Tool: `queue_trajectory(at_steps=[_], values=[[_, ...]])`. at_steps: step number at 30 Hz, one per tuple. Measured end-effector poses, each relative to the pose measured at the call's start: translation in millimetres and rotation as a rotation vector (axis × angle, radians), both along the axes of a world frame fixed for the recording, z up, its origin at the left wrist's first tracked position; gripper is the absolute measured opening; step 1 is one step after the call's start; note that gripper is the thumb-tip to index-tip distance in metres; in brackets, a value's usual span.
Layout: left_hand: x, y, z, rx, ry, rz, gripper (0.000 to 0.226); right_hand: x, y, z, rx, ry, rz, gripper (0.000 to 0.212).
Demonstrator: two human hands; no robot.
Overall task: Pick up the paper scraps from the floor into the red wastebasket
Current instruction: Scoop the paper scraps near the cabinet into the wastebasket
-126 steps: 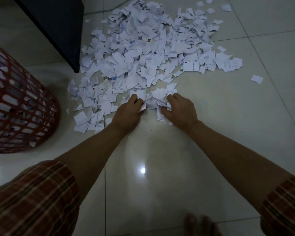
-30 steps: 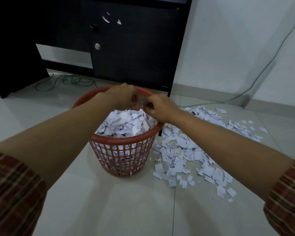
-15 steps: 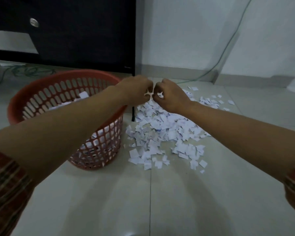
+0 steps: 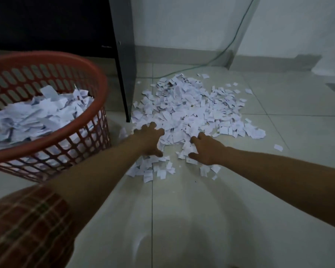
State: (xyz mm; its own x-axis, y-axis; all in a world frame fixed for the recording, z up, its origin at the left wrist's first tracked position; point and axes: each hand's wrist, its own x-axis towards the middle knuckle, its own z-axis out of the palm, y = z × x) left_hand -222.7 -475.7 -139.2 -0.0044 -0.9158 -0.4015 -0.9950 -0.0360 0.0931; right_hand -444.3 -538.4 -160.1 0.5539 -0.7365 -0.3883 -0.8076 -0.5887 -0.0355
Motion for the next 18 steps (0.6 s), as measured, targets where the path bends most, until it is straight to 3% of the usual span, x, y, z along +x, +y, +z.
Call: queue_trajectory(at_steps=[9,13,18], values=[[-13.7,25.5,-99.0,-0.002,0.191,0.32,0.146,-9.5,10.4,-53.4,0.141,0.065,-0.202,0.096],[-12.2,17.4,-113.0,-0.065,0.225,0.334,0.146,-0.1,6.4,-63.9,0.158,0.023,-0.288,0.098],[-6.1,-0.1,-114.6,-0.105,0.224,0.404,0.128,13.6,-3.0,-71.2,0.128,-0.026,-0.329,0.097]])
